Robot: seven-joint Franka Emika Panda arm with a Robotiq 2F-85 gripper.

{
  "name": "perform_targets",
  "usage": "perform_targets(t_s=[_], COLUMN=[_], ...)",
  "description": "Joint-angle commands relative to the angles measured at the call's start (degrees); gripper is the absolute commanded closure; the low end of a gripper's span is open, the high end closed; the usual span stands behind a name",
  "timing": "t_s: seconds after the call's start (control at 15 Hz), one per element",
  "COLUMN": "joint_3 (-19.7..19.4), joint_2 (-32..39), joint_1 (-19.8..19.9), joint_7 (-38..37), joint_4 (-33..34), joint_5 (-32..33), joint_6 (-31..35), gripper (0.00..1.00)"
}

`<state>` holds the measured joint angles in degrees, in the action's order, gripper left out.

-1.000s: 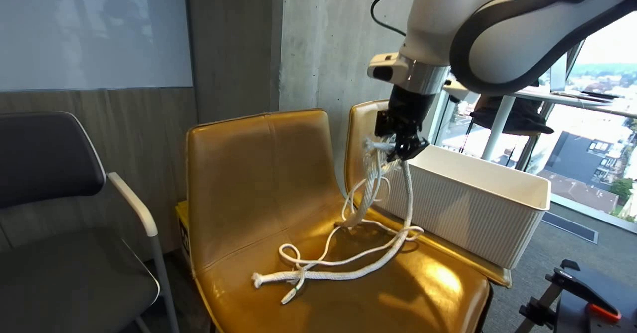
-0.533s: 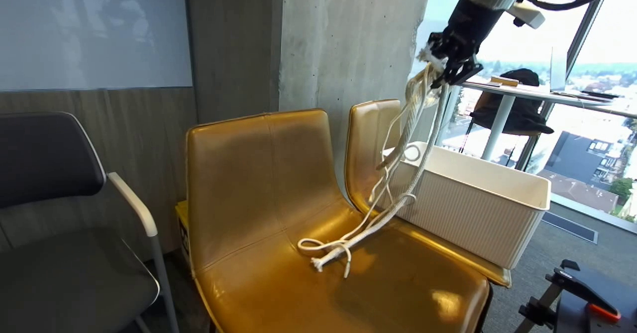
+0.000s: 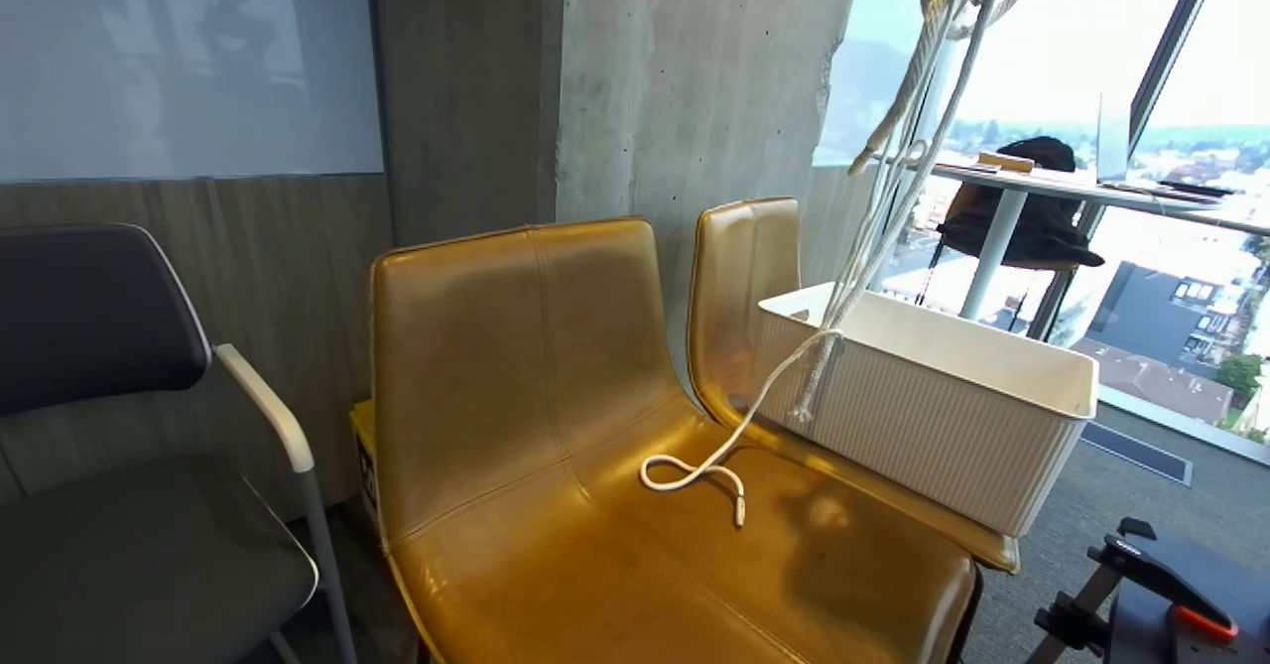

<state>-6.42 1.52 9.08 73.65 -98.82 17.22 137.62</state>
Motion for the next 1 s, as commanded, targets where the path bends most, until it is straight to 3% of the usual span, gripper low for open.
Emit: perform_targets(t_s=[0.0,0.53,0.67,0.93], joint_3=[-1.05,-0.62,-0.59,-0.58], joint_2=[5.59,18.58,20.52,18.3], joint_1=[0.06,-0.05,0.12,0.37], joint_7=[2.2,0.45,0.65,2.02], joint_4=[14.38,37.22,38.99,31.14], joint_5=[-1.09,-0.26,-0.1,-0.53], joint_6=[-6.06,-13.91,-14.61,-13.32], gripper=[0.98,0.98,0.98,0.98])
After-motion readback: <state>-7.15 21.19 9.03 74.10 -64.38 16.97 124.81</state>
